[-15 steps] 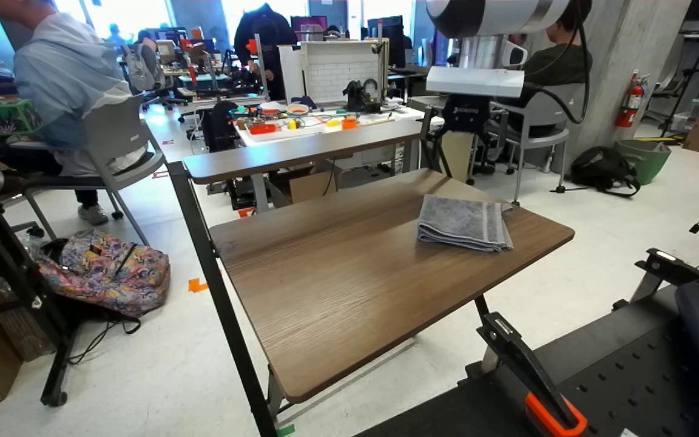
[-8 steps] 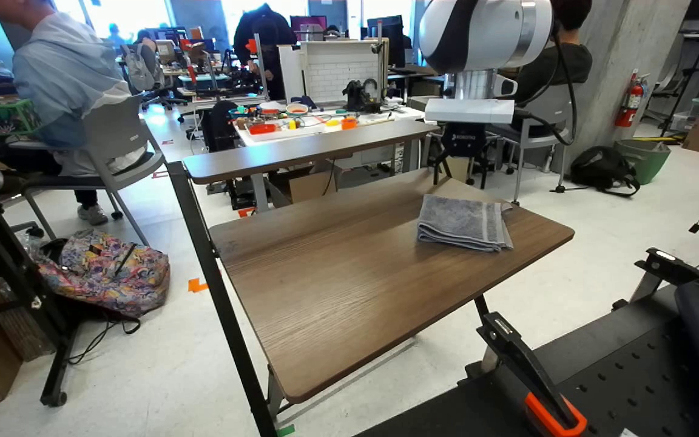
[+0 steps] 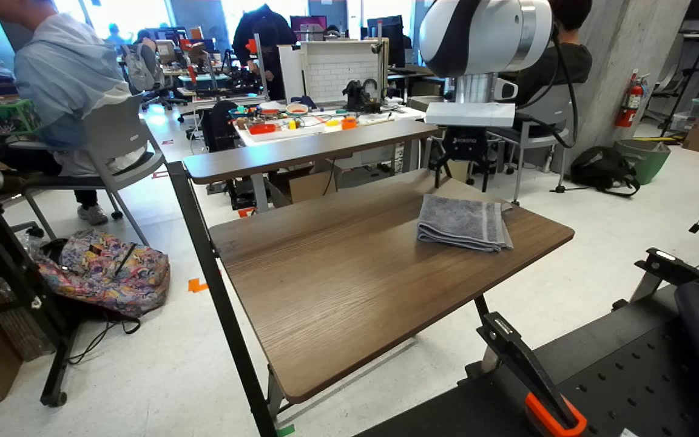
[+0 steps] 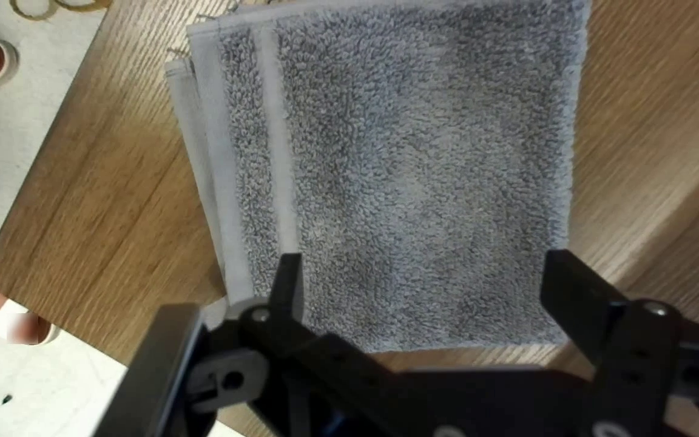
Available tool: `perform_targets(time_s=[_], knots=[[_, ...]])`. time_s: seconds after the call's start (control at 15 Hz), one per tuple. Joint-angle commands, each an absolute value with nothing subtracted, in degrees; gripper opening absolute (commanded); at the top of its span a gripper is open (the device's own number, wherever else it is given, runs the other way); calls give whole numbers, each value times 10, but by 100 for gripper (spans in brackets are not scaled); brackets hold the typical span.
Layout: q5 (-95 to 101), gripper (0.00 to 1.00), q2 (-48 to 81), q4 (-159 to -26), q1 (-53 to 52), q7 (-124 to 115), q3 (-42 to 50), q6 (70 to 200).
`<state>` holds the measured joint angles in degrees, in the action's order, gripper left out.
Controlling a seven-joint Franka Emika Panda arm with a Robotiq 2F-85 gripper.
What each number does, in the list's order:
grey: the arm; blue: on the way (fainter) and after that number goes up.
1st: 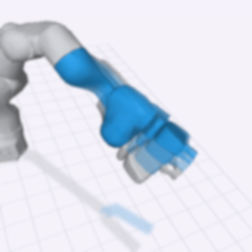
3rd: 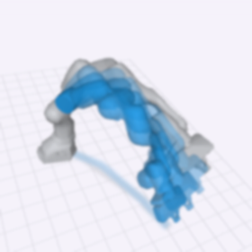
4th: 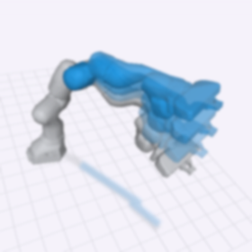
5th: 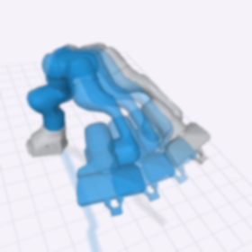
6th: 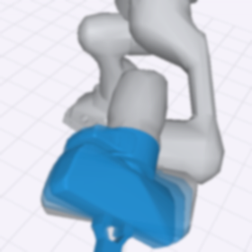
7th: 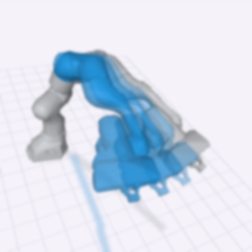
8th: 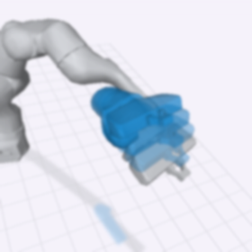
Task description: Move the cloth
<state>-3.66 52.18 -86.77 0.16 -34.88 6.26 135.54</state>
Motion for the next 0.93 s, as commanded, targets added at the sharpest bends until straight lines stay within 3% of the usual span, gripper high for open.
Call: perform_targets(time_s=[0.0, 0.87], knots=[[-31, 100, 547, -861, -12, -340, 84, 1350], [-13, 100, 593, -879, -59, -288, 84, 1375]])
